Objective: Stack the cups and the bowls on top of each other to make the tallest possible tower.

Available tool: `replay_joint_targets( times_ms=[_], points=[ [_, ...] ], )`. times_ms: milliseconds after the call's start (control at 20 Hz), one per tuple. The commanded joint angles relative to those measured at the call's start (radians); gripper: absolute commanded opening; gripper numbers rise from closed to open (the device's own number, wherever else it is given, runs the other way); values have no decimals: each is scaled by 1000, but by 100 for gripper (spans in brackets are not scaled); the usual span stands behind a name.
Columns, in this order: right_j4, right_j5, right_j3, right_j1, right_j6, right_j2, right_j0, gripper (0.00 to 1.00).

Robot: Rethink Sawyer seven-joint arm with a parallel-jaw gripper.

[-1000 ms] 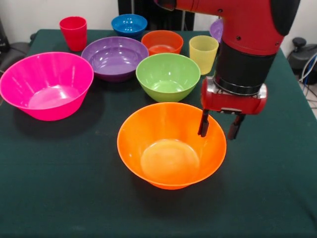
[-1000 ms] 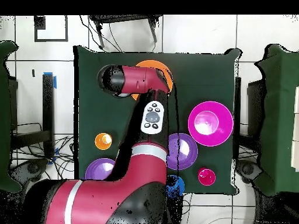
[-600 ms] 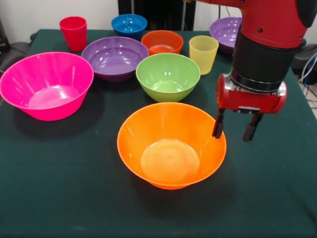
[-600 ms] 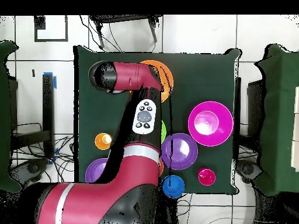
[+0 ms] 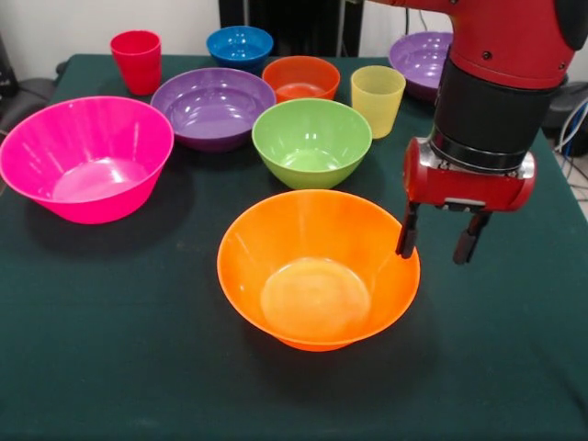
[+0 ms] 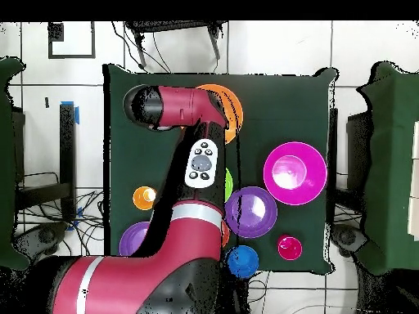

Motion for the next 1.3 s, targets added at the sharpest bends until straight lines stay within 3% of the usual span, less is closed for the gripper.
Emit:
replay_joint_targets(
  times_ms=[50, 900, 1300],
  points=[
    [-1, -43, 53, 27, 173, 51, -6, 100],
    [5, -146, 64, 87, 190, 54, -3, 100],
    [-4, -126, 50, 90, 155, 45, -1, 100]
  ],
)
